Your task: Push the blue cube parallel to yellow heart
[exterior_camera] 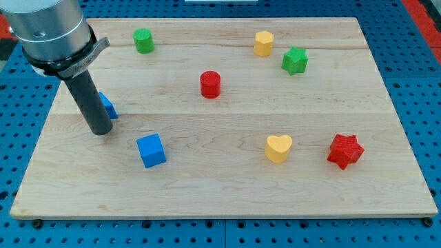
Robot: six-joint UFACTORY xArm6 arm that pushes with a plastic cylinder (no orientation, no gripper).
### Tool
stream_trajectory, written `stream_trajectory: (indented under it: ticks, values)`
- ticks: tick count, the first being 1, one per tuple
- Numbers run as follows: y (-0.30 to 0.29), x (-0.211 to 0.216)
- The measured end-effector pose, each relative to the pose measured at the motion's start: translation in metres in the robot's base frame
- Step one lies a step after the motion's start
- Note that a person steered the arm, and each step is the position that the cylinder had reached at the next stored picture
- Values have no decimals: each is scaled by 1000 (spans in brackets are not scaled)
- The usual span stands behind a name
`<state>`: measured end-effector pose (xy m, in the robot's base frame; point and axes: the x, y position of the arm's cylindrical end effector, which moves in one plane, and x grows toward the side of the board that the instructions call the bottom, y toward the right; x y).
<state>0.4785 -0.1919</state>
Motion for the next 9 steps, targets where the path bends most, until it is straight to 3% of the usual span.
stream_trajectory:
  ticks: [3, 7, 9]
  values:
    - [1, 32]
    - [113, 45]
    - [130, 45]
